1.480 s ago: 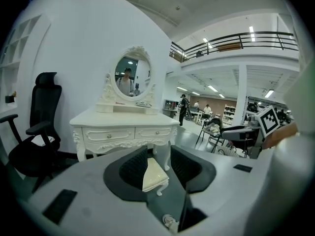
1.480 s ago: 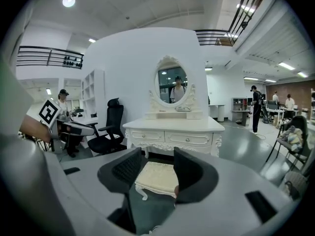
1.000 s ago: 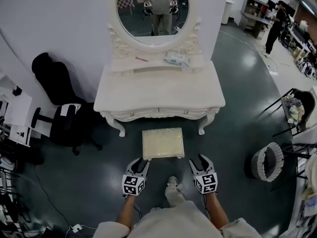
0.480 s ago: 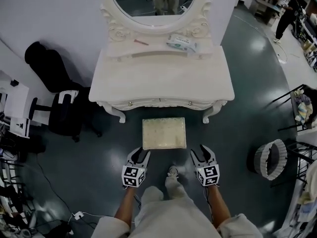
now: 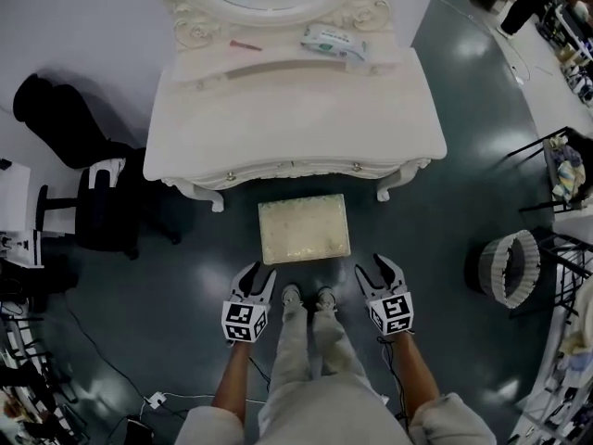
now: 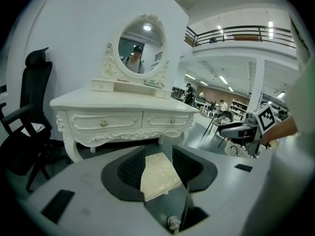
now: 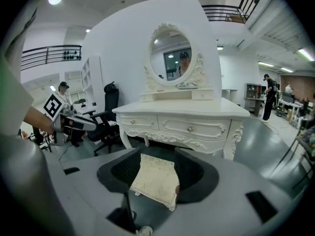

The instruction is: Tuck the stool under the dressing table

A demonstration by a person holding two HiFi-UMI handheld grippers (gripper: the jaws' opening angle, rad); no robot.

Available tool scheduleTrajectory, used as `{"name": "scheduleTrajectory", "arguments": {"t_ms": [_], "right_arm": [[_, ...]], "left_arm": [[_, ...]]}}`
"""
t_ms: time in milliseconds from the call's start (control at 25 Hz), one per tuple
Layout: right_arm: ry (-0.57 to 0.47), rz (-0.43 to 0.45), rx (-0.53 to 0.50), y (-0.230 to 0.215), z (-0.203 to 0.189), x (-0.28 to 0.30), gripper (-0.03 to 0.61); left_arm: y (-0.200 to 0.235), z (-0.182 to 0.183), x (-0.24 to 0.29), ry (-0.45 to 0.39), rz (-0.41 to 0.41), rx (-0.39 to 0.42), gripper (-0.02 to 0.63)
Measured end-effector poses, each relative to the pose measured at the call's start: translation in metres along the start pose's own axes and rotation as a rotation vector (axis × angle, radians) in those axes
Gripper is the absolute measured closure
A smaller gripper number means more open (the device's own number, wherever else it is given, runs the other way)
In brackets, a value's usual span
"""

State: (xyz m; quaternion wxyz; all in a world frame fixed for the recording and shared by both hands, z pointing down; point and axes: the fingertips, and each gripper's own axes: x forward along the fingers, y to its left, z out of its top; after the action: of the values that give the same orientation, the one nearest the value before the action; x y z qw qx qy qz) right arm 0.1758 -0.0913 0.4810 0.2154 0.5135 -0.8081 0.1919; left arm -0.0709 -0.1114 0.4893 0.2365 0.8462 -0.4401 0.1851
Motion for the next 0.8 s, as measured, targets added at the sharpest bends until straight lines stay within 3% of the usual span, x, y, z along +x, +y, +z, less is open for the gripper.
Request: {"name": "scheduleTrajectory", "arguments": {"t_ms": [320, 800], "right_arm": [[0.028, -0.033, 0.032, 0.003, -0.032, 0.033, 0.348], [0.083, -0.009, 0.045, 0.002, -0.097, 0.078, 0.316]], "left_arm": [[0.032, -0.035, 0.017, 0.04, -0.021, -0.001, 0.446], [0.06, -0.101, 0.054, 0.098, -0.021, 0.025, 0.403]]}}
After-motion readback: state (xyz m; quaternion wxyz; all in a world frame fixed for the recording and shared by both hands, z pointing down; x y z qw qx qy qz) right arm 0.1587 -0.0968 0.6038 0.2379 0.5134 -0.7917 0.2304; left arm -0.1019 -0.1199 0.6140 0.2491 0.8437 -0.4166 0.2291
